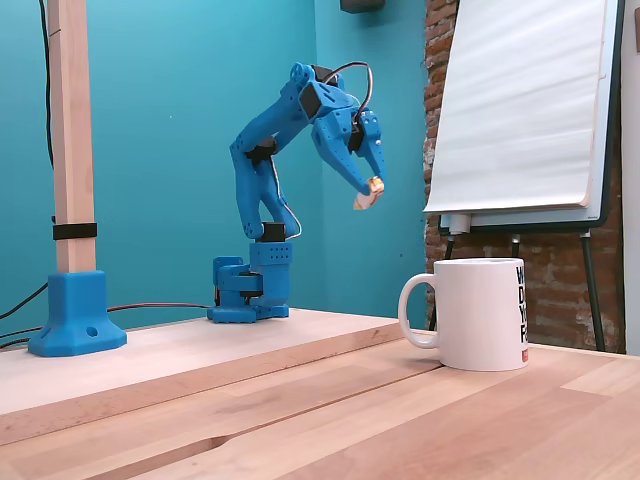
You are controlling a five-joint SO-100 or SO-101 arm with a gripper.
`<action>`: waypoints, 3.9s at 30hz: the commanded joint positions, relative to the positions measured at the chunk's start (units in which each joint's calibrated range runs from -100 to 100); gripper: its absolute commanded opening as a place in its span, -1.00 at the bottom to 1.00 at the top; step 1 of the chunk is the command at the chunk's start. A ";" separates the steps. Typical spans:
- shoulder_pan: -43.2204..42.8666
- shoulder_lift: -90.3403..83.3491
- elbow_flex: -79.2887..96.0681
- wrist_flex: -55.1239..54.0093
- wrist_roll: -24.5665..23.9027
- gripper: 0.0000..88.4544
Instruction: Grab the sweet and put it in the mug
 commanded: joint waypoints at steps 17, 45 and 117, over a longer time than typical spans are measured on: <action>-1.35 14.17 2.34 -24.56 -4.49 -1.00; -7.31 26.91 -14.07 -24.64 -9.28 -1.00; -2.88 10.81 -10.50 -23.52 -10.26 -1.00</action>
